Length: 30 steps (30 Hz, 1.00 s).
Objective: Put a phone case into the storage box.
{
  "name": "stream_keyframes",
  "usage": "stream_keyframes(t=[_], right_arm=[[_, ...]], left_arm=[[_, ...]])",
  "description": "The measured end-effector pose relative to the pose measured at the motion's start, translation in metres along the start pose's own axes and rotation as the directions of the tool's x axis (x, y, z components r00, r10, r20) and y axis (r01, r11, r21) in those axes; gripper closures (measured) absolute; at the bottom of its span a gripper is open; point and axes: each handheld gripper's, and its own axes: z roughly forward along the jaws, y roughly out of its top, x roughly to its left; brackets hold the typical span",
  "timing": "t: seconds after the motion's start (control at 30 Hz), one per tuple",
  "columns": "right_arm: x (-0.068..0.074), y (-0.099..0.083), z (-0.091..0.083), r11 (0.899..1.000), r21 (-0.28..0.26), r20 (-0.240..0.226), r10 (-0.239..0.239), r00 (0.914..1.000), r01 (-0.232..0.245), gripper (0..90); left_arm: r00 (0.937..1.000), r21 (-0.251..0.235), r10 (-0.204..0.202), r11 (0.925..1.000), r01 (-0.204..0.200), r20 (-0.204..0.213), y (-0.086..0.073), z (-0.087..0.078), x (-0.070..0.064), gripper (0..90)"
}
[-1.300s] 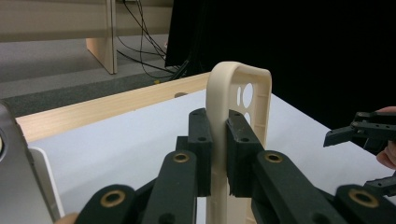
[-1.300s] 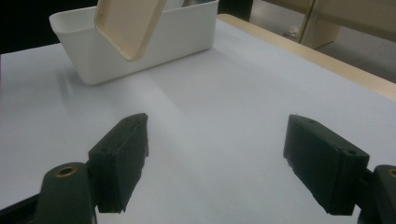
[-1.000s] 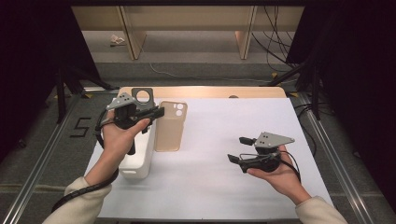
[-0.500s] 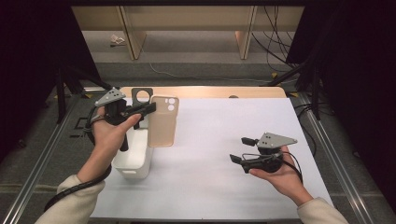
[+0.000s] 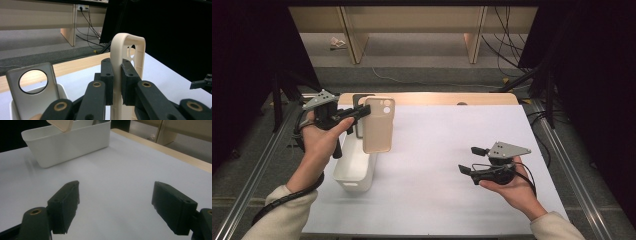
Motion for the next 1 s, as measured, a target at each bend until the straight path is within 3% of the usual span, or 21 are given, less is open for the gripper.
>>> stream_keyframes(t=[1.0], right_arm=[[-0.001,-0.001,0.000,1.000,-0.010,0.005,0.010,0.9999,-0.010,23.4]], left_arm=[[0.9994,-0.013,-0.002,0.9999,0.002,-0.035,0.007,-0.006,0.024,81.8]])
